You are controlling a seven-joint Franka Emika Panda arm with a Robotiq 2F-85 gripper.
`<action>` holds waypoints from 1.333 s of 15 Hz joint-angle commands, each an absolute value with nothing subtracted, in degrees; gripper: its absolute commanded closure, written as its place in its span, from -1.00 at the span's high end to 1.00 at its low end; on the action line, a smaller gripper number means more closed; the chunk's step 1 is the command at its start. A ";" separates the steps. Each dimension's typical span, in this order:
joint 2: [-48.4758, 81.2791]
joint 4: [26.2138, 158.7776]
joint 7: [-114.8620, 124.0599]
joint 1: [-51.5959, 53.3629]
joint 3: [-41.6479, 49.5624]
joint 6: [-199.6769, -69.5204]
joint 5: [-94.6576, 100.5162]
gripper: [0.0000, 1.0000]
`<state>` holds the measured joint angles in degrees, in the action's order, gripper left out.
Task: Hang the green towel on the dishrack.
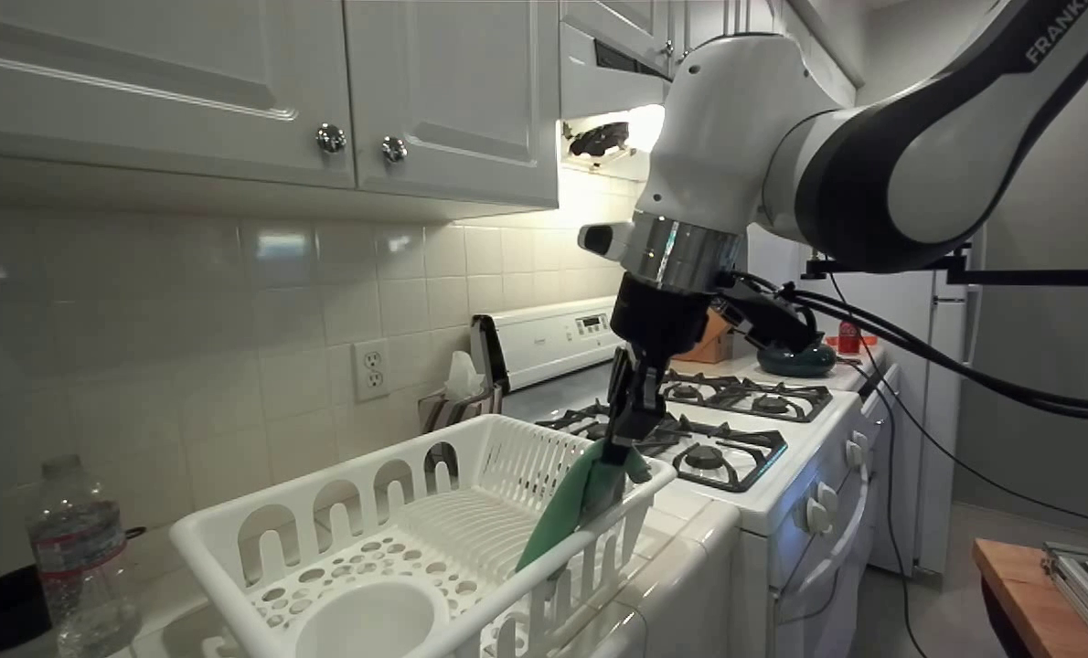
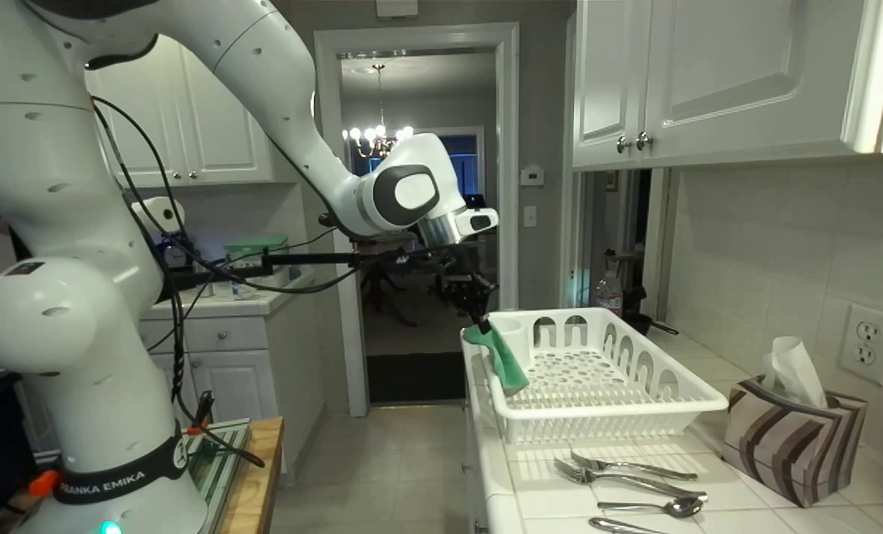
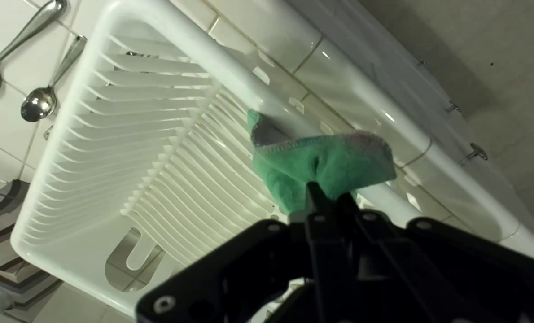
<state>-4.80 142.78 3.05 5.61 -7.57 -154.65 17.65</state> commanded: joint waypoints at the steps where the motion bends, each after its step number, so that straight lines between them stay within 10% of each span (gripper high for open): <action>1: -7.33 145.00 6.57 5.45 -8.60 -155.43 20.81 -0.96; 3: -7.20 144.80 8.13 5.41 -9.28 -155.09 22.03 -0.96; 5: -7.12 144.77 9.48 5.35 -9.79 -154.78 23.40 -0.31; 14: -7.67 145.04 9.95 5.94 -10.14 -154.19 22.17 0.89; 20: -8.94 143.93 3.42 7.04 -8.50 -148.14 8.56 1.00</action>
